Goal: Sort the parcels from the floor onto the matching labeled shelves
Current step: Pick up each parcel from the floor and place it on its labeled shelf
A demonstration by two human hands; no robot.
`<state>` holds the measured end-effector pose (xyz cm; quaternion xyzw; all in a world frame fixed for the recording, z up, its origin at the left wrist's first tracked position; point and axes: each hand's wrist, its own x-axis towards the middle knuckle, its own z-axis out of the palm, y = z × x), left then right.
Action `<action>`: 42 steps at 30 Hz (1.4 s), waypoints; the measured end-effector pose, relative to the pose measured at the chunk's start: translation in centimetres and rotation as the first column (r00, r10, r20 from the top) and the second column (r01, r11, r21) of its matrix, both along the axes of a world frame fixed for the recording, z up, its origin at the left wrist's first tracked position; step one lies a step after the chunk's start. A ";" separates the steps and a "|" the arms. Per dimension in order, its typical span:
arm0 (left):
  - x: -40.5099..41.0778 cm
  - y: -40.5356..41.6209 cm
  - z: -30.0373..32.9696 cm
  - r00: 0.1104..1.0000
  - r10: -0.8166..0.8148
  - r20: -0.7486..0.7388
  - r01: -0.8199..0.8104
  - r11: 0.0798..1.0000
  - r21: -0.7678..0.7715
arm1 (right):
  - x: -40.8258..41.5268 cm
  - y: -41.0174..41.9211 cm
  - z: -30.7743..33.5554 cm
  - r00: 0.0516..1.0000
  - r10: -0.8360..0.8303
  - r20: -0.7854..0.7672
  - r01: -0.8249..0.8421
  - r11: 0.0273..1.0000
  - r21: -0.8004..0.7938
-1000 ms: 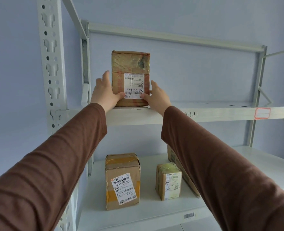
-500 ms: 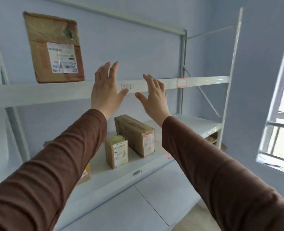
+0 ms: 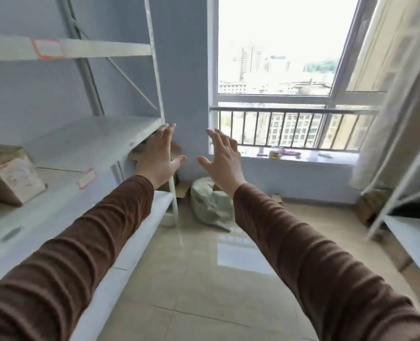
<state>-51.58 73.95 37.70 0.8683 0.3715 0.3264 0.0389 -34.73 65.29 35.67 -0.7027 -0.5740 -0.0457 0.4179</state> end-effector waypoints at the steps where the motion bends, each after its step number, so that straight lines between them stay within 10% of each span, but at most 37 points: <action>1: 2.8 -1.6 -1.0 0.999 -0.052 -0.009 0.052 0.998 -0.029 | 2.4 -2.4 -1.2 0.999 -0.045 -0.001 0.045 0.999 -0.026; 18: 37.1 -36.3 -16.9 0.674 -0.692 -0.260 0.603 0.718 -0.347 | 25.9 -47.2 -15.5 0.673 -0.734 0.090 0.666 0.549 -0.506; 31: 44.0 -56.4 -25.8 0.291 -0.873 -0.390 0.773 0.455 -0.442 | 24.5 -67.9 -22.9 0.340 -0.938 0.062 0.693 0.205 -0.691; 42: 47.3 -73.9 -33.0 0.197 -0.881 -0.430 0.722 0.427 -0.544 | 27.3 -86.2 -30.6 0.260 -0.966 0.009 0.604 0.156 -0.781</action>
